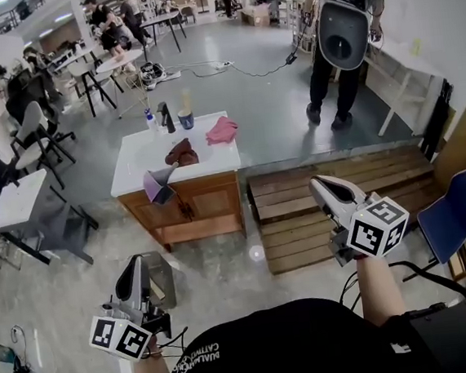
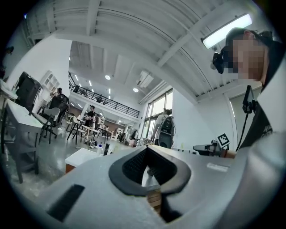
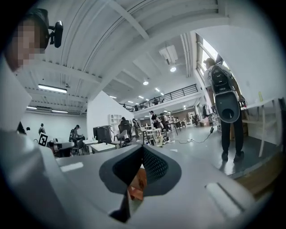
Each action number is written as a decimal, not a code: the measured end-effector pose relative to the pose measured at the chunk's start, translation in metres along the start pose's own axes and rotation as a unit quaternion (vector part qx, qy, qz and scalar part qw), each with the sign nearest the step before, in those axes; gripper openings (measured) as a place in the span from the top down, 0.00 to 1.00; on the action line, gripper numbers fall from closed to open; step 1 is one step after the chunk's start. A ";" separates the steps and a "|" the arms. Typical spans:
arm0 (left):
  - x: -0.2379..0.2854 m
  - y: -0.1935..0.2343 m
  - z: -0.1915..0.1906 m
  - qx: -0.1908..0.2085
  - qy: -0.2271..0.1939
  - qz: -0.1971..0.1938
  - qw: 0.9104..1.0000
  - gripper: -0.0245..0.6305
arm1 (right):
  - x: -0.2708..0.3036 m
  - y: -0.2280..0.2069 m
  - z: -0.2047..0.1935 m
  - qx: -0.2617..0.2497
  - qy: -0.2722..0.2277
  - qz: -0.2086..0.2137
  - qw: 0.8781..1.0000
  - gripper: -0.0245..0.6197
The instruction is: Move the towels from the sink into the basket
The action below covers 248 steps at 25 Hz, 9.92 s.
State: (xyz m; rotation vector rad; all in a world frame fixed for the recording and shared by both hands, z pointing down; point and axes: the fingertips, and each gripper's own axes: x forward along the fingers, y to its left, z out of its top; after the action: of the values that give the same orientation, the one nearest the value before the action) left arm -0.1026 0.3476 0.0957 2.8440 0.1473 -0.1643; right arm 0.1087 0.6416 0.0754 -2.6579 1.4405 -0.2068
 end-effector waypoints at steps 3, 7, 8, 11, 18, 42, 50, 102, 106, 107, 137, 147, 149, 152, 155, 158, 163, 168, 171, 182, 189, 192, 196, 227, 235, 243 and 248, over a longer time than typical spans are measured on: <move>0.001 0.008 -0.003 -0.010 0.003 -0.004 1.000 0.96 | 0.011 0.006 -0.006 -0.009 0.017 -0.002 1.000 0.95; 0.007 0.017 -0.009 -0.008 0.014 -0.004 1.000 0.96 | 0.022 0.004 -0.006 -0.010 0.022 -0.006 1.000 0.95; 0.009 0.018 -0.010 -0.011 0.016 -0.004 1.000 0.96 | 0.026 0.003 -0.008 -0.009 0.025 -0.004 1.000 0.95; 0.014 0.017 -0.014 -0.014 0.022 -0.011 1.000 0.96 | 0.036 0.002 -0.016 0.000 0.037 -0.001 0.999 0.95; 0.036 0.021 -0.013 -0.006 0.031 -0.013 0.999 0.96 | 0.075 -0.004 -0.027 0.020 0.050 0.024 0.998 0.95; 0.261 0.116 0.005 -0.004 0.009 -0.009 1.000 0.96 | 0.305 -0.138 -0.004 -0.026 0.089 0.083 0.992 0.95; 0.340 0.140 0.007 0.008 0.002 -0.017 1.000 0.96 | 0.371 -0.191 0.020 -0.036 0.076 0.091 0.992 0.95; 0.462 0.389 -0.104 -0.086 0.131 0.035 0.987 0.96 | 0.619 -0.314 -0.231 0.046 0.328 -0.024 0.943 0.66; 0.453 0.390 -0.108 -0.089 0.127 0.050 0.987 0.96 | 0.622 -0.317 -0.246 0.017 0.349 -0.030 0.937 0.64; 0.451 0.389 -0.109 -0.089 0.127 0.053 0.986 0.96 | 0.624 -0.318 -0.248 0.006 0.351 -0.032 0.936 0.66; 0.348 0.239 -0.072 -0.033 0.033 0.169 0.984 0.96 | 0.527 -0.144 -0.035 0.036 0.099 0.285 0.953 0.91; 0.280 0.232 -0.067 -0.015 0.028 0.276 0.961 0.96 | 0.517 -0.021 -0.060 -0.021 0.138 0.450 0.882 0.91; 0.272 0.233 -0.064 -0.011 0.022 0.287 0.958 0.96 | 0.514 -0.002 -0.061 -0.025 0.138 0.478 0.867 0.91; 0.256 0.235 -0.060 -0.014 0.013 0.303 0.953 0.96 | 0.511 0.022 -0.067 -0.026 0.143 0.504 0.851 0.91; 0.233 0.236 -0.054 -0.009 0.012 0.323 0.946 0.96 | 0.514 0.053 -0.074 -0.021 0.153 0.526 0.837 0.91; 0.202 0.237 -0.052 -0.003 0.012 0.347 0.938 0.96 | 0.515 0.085 -0.082 -0.023 0.163 0.543 0.823 0.91; 0.142 0.248 -0.045 -0.009 -0.002 0.379 0.925 0.96 | 0.513 0.142 -0.093 -0.036 0.175 0.562 0.808 0.91; 0.086 0.266 -0.031 -0.018 -0.015 0.394 0.919 0.96 | 0.509 0.203 -0.101 -0.046 0.182 0.572 0.799 0.91; 0.057 0.281 -0.022 -0.017 -0.017 0.396 0.918 0.96 | 0.510 0.234 -0.106 -0.048 0.179 0.572 0.799 0.91; -0.052 0.343 0.010 -0.012 -0.022 0.387 0.922 0.96 | 0.524 0.347 -0.135 -0.071 0.174 0.544 0.817 0.91; -0.111 0.365 0.021 -0.009 -0.020 0.386 0.922 0.96 | 0.519 0.409 -0.154 -0.071 0.174 0.541 0.819 0.91; -0.130 0.371 0.024 -0.007 -0.021 0.388 0.921 0.96 | 0.516 0.431 -0.162 -0.074 0.178 0.549 0.813 0.91; -0.151 0.373 0.028 -0.007 -0.030 0.392 0.919 0.96 | 0.511 0.453 -0.170 -0.083 0.184 0.552 0.809 0.91; -0.174 0.433 -0.065 -0.110 0.038 0.396 0.911 0.96 | 0.547 0.532 -0.305 -0.106 0.348 0.584 0.726 0.91; -0.152 0.496 -0.099 -0.145 0.044 0.408 0.900 0.96 | 0.588 0.540 -0.377 -0.082 0.426 0.591 0.681 0.91; -0.140 0.556 -0.158 -0.196 0.051 0.434 0.878 0.96 | 0.621 0.542 -0.463 -0.099 0.503 0.591 0.623 0.91; -0.128 0.576 -0.198 -0.212 0.062 0.453 0.864 0.96 | 0.625 0.527 -0.521 -0.117 0.545 0.581 0.593 0.91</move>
State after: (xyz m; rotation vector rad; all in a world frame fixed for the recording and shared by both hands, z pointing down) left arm -0.1422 -0.1546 0.4612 2.1914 -0.9854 0.2285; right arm -0.0780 -0.1861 0.5447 -0.8285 3.2252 -1.6751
